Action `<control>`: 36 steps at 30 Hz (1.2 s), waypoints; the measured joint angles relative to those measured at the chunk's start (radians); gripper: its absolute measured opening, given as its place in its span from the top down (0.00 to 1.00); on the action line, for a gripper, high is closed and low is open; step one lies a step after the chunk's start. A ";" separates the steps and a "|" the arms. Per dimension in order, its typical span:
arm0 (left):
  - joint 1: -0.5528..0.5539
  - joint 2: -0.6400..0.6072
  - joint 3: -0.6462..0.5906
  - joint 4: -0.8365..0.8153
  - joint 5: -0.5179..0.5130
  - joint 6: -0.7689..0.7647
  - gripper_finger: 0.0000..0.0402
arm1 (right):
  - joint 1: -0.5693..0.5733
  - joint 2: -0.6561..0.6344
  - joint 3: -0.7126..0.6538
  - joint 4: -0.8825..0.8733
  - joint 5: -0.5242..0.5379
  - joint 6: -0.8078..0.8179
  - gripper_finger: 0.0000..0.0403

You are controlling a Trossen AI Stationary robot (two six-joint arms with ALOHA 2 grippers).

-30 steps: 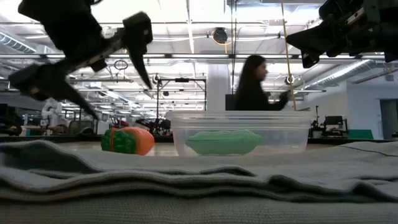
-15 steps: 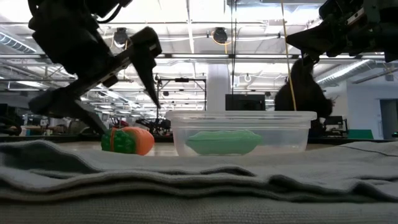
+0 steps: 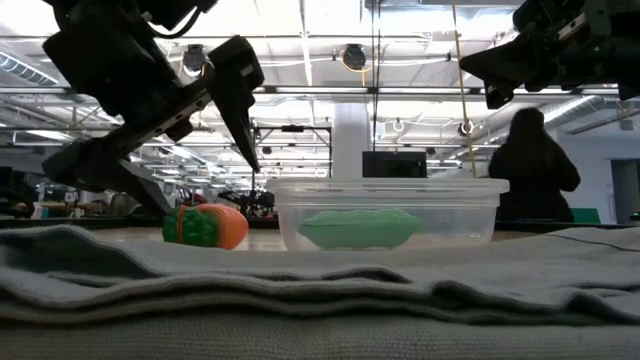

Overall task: Pick and placing Produce into tupperware
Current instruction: Put the carrot into the transparent bin

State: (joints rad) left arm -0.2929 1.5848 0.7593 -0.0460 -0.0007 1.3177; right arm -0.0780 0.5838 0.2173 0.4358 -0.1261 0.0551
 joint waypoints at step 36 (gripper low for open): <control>0.036 0.123 0.004 0.051 0.064 0.181 0.09 | 0.000 0.016 0.000 -0.002 0.002 -0.030 1.00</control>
State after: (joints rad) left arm -0.2565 1.7081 0.7631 0.0052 0.0635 1.4982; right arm -0.0784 0.5997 0.2173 0.4334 -0.1243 0.0248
